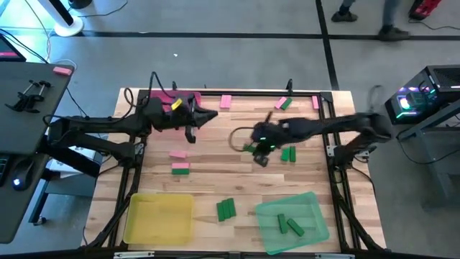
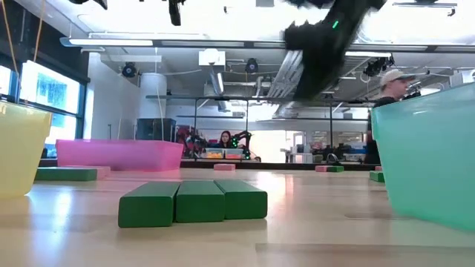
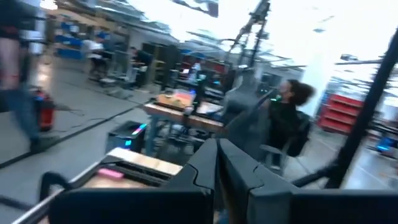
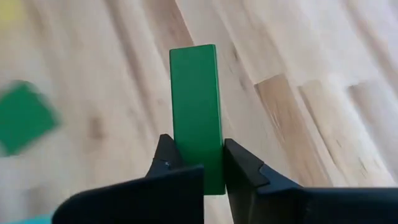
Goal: Sort blocks
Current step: Put the green block into the light green bin
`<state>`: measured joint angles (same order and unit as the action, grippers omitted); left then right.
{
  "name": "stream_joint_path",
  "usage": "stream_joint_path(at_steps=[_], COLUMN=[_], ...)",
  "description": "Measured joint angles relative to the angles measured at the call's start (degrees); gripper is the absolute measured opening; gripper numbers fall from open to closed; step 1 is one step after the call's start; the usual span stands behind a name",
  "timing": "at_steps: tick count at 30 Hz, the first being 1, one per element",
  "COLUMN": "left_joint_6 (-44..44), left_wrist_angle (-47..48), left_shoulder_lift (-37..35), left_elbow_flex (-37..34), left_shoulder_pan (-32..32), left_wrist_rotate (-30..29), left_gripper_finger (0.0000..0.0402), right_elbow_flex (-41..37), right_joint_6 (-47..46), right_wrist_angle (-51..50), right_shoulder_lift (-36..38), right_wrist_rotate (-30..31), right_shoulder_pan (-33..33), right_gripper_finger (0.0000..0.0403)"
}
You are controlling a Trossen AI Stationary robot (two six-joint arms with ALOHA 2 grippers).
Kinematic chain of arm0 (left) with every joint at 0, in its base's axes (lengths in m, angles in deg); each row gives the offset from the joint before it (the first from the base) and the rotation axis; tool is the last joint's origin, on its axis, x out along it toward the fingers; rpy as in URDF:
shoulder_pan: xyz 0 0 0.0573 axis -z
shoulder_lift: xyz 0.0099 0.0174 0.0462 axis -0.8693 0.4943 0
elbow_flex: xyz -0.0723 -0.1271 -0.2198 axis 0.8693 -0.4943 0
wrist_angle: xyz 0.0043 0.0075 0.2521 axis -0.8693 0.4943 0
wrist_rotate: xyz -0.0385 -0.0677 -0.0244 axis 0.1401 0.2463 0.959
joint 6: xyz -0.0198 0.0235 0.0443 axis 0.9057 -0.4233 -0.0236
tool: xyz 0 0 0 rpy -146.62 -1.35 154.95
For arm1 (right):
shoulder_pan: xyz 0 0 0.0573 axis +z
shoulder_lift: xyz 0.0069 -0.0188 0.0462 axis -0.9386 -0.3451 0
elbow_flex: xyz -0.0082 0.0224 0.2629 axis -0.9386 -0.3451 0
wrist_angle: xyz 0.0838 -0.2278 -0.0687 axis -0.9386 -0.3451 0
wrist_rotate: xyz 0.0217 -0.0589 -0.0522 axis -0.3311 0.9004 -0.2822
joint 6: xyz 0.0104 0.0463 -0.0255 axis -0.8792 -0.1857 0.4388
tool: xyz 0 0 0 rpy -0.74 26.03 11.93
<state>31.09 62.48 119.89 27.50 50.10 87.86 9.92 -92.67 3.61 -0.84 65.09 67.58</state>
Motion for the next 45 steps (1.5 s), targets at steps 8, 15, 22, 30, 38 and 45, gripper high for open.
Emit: stream_joint_path(at_steps=[8, 15, 22, 30, 38, 45], left_joint_6=[1.61, 11.05, 12.23, 14.77, 14.23, 17.41], left_wrist_angle=[-2.21, -12.22, -13.86, -13.84, -13.48, -9.02], left_shoulder_lift=[5.24, 12.62, 13.43, 13.43, 13.37, 7.24], left_elbow_flex=[0.23, 0.21, 0.21, 0.21, 0.21, 0.23], left_shoulder_pan=[0.38, 1.73, 0.29, -1.09, -2.15, -10.65], left_wrist_rotate=[-1.4, -1.22, -1.33, -1.37, 2.65, 8.88], left_gripper_finger=[0.0082, 0.0166, 0.0177, 0.0177, 0.0177, 0.0177], right_elbow_flex=[-5.12, -13.8, -14.91, -14.91, -12.45, -5.56], right_joint_6=[-23.34, -50.21, -59.39, -59.4, -56.61, -55.33], right_wrist_angle=[-6.83, 0.43, 3.93, 6.56, 5.12, 5.44], right_shoulder_lift=[19.34, 19.25, 12.05, 2.1, 2.84, 7.4], right_wrist_rotate=[1.25, -3.14, -5.54, -15.71, -18.52, -10.82], right_shoulder_pan=[14.27, 36.26, 45.25, 43.83, 43.02, 40.51], right_gripper_finger=[0.0003, 0.0002, 0.0001, 0.0057, 0.0175, 0.0218])
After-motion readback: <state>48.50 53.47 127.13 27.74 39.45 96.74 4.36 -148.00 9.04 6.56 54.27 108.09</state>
